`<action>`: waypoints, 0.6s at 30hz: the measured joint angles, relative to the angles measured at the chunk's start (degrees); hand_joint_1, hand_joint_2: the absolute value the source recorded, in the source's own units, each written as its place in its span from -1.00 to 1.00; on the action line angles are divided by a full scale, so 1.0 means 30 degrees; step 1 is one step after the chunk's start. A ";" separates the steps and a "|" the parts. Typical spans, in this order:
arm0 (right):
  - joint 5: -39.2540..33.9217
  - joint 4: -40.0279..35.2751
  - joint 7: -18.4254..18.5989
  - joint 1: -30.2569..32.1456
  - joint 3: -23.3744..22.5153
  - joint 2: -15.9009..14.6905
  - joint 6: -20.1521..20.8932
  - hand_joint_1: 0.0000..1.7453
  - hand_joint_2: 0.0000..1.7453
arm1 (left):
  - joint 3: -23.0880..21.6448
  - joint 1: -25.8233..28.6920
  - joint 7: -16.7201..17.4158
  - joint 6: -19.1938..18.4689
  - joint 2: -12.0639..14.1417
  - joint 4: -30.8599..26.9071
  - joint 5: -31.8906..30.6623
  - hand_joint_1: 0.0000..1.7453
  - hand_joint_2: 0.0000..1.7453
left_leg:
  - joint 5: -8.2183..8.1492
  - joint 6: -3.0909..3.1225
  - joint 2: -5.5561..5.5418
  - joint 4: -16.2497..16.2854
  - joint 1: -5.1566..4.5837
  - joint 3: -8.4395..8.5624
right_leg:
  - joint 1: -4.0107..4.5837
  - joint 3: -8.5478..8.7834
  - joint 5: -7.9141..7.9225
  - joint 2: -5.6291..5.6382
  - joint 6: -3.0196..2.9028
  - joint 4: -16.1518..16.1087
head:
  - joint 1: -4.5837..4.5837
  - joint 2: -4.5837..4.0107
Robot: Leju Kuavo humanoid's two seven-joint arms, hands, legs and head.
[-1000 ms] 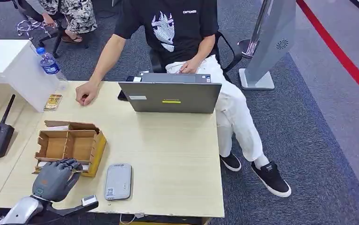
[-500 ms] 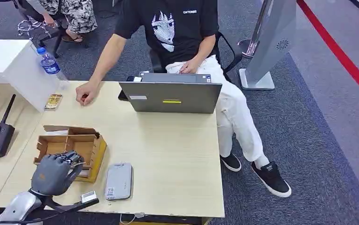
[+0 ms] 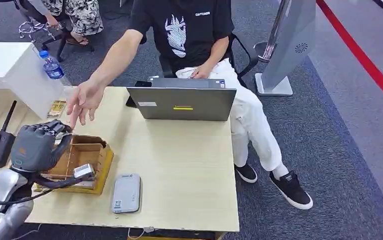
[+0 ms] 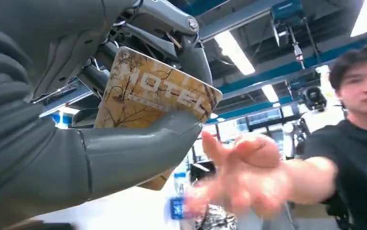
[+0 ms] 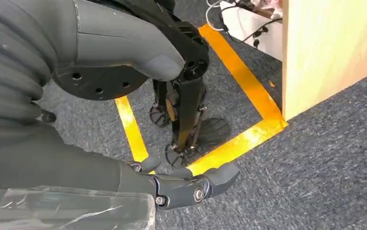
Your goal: Pass the card to the sensor for recognition and then transmit it.
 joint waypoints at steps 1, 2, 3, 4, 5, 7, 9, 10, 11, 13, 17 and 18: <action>0.0074 0.0052 -0.0044 -0.0028 0.0008 -0.0015 -0.0066 -1.00 1.00 | 0.0037 -0.0444 0.0007 -0.0397 0.0080 0.0058 0.0133 1.00 1.00 | 0.0002 0.0000 0.0000 0.0000 0.0001 -0.0001 | 0.0000 0.0000 0.0003 0.0000 -0.0001 0.0000 | 0.0000 0.0000; 0.0154 0.0132 -0.0074 -0.0044 0.0022 -0.0029 -0.0096 -1.00 1.00 | 0.0051 -0.0807 0.0007 -0.0681 0.0124 0.0146 0.0235 1.00 1.00 | 0.0012 0.0004 -0.0001 0.0000 0.0004 -0.0004 | 0.0002 0.0000 0.0006 0.0000 -0.0002 0.0001 | 0.0007 0.0000; 0.0212 0.0219 -0.0109 -0.0081 0.0037 -0.0073 -0.0161 -1.00 1.00 | 0.0087 -0.1163 0.0007 -0.0941 0.0202 0.0226 0.0350 1.00 1.00 | 0.0014 0.0002 0.0000 0.0000 0.0002 -0.0004 | 0.0002 0.0001 0.0015 0.0000 -0.0014 0.0001 | 0.0022 0.0000; 0.0212 0.0277 -0.0125 -0.0097 0.0037 -0.0080 -0.0212 -1.00 1.00 | 0.0102 -0.1460 0.0007 -0.1015 0.0262 0.0270 0.0373 1.00 1.00 | 0.0014 0.0001 0.0011 0.0000 0.0000 -0.0002 | 0.0000 0.0000 0.0016 0.0004 -0.0014 0.0002 | 0.0014 0.0000; 0.0219 0.0321 -0.0154 -0.0098 0.0037 -0.0087 -0.0212 -1.00 1.00 | 0.0110 -0.1660 0.0007 -0.1059 0.0291 0.0328 0.0388 1.00 1.00 | 0.0014 0.0001 0.0011 0.0000 0.0001 -0.0002 | 0.0000 0.0001 0.0016 0.0004 -0.0014 0.0004 | 0.0015 0.0000; 0.0219 0.0409 -0.0153 -0.0109 0.0044 -0.0102 -0.0241 -1.00 1.00 | 0.0124 -0.1868 0.0007 -0.1066 0.0320 0.0394 0.0387 1.00 1.00 | 0.0014 0.0001 0.0012 0.0000 0.0000 0.0001 | 0.0000 -0.0002 0.0016 0.0006 -0.0014 0.0004 | 0.0007 0.0000; 0.0219 0.0496 -0.0153 -0.0111 0.0044 -0.0124 -0.0263 -1.00 1.00 | 0.0124 -0.2058 0.0007 -0.1066 0.0320 0.0488 0.0387 1.00 1.00 | 0.0014 0.0001 0.0005 0.0000 0.0001 -0.0002 | 0.0001 -0.0001 0.0015 0.0004 -0.0014 0.0004 | 0.0015 0.0000; 0.0226 0.0525 -0.0153 -0.0119 0.0044 -0.0131 -0.0263 -1.00 1.00 | 0.0139 -0.2121 0.0007 -0.1066 0.0327 0.0517 0.0387 1.00 1.00 | 0.0014 0.0001 0.0004 0.0000 -0.0001 -0.0002 | 0.0000 -0.0001 0.0014 0.0004 -0.0014 0.0004 | 0.0007 0.0000; 0.0226 0.0576 -0.0154 -0.0129 0.0051 -0.0153 -0.0270 -1.00 1.00 | 0.0139 -0.2172 0.0007 -0.1066 0.0327 0.0546 0.0380 1.00 1.00 | 0.0013 0.0001 0.0005 0.0000 0.0000 -0.0002 | 0.0000 -0.0002 0.0014 0.0006 -0.0014 0.0004 | 0.0007 0.0000; 0.0234 0.0664 -0.0175 -0.0135 0.0059 -0.0189 -0.0306 -1.00 1.00 | 0.0139 -0.2251 0.0007 -0.1110 0.0327 0.0649 0.0329 1.00 1.00 | 0.0013 0.0001 0.0009 0.0000 0.0000 -0.0002 | 0.0000 -0.0002 0.0015 0.0009 -0.0014 0.0004 | 0.0007 0.0000; 0.0241 0.0831 -0.0241 -0.0137 0.0088 -0.0269 -0.0402 -1.00 1.00 | 0.0139 -0.2285 -0.0022 -0.1096 0.0320 0.0831 0.0206 1.00 1.00 | 0.0014 0.0001 0.0014 -0.0001 0.0000 -0.0002 | 0.0001 -0.0003 0.0015 0.0011 -0.0014 0.0004 | 0.0015 0.0000; 0.0241 0.0889 -0.0285 -0.0136 0.0110 -0.0284 -0.0445 -1.00 1.00 | 0.0139 -0.2284 -0.0029 -0.1022 0.0320 0.0882 0.0191 -0.72 1.00 | 0.0013 0.0001 0.0014 -0.0001 0.0000 -0.0003 | 0.0001 -0.0003 0.0015 0.0011 -0.0014 0.0004 | 0.0015 0.0000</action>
